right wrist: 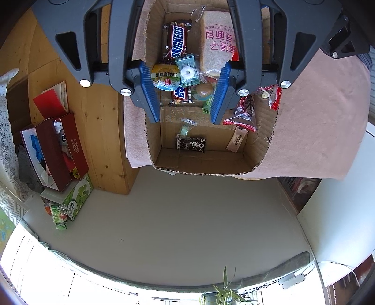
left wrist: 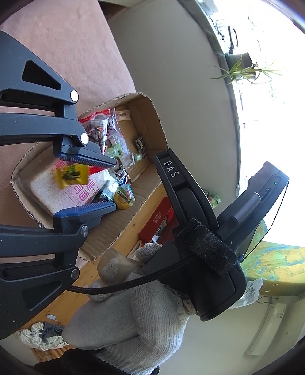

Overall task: Organize snacks
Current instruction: 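Open both tools to drop the candies into the box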

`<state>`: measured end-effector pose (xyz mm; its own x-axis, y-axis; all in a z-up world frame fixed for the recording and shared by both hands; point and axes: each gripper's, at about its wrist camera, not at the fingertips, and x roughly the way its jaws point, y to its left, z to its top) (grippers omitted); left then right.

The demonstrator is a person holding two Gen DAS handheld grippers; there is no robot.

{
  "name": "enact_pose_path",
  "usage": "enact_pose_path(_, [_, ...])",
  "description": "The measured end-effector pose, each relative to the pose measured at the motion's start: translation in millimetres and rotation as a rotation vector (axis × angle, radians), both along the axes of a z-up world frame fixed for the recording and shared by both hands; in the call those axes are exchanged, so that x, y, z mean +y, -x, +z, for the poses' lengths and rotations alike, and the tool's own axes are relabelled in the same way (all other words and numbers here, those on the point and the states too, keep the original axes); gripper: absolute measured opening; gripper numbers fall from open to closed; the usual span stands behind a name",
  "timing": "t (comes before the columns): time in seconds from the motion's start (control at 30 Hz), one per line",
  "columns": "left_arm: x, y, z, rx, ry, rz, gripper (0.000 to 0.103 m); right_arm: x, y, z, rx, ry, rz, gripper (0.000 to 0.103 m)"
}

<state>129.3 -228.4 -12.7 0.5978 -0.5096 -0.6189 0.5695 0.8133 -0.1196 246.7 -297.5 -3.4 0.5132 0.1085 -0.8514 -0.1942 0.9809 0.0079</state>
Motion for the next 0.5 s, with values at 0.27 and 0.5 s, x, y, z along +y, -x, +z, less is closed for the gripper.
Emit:
enact_pose_path(0.27, [12.1,4.8,6.5,-0.016,0.012,0.009,0.040,3.1,11.2,13.7,-0.042,0.005,-0.014,0.064])
enact_pose_path(0.5, [29.6,13.3,12.0,-0.039,0.022,0.024,0.040,9.6,34.2,31.5,-0.111,0.018,-0.023,0.064])
